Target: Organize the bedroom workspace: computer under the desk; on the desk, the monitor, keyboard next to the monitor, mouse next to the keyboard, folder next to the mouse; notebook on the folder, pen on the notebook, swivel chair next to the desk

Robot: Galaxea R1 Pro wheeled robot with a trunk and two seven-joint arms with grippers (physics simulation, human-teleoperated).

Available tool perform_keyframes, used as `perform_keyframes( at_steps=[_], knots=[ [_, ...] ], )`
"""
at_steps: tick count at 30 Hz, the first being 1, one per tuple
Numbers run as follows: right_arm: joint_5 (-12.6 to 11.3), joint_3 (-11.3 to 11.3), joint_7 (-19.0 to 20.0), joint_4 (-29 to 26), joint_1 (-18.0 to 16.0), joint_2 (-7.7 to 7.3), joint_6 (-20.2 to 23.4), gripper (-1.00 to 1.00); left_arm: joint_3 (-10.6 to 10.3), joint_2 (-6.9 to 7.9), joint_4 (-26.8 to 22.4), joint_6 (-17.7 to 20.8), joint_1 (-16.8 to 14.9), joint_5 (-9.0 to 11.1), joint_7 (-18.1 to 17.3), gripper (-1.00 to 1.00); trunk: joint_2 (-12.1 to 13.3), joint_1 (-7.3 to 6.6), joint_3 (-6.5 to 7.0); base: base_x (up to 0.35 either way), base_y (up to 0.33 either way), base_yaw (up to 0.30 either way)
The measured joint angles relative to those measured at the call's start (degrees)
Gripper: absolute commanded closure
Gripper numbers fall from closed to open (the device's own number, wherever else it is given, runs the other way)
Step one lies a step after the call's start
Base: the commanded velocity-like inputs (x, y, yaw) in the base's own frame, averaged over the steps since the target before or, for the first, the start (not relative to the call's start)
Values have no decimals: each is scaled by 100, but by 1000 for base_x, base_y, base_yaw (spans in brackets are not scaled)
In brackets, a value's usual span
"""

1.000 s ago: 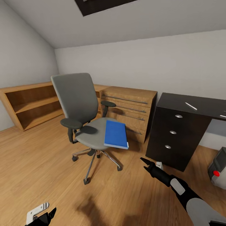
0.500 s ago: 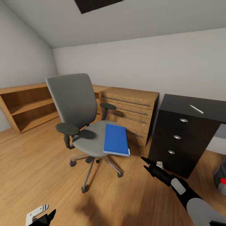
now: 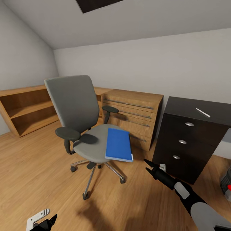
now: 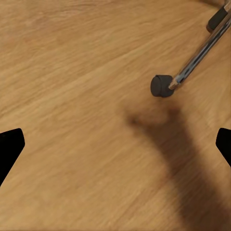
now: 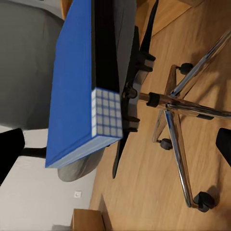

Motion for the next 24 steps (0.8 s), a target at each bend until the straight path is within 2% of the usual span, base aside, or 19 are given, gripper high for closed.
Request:
perform_keyframes(
  at_steps=[9, 17, 24],
  knots=[
    [5, 3, 210, 8, 0, 0, 2, -100, 0, 0, 22, -4, 0, 0, 0, -100, 0, 0, 0, 1, 0, 0],
    [12, 3, 237, 8, 0, -1, 0, -100, 3, 0, 26, -5, 0, 0, -3, -100, 0, 0, 0, 8, 0, 0],
    [14, 3, 240, 9, 0, -3, 0, -100, 8, 0, 26, -5, 0, 0, -8, -100, 0, -2, 0, 171, 0, 0]
  ],
)
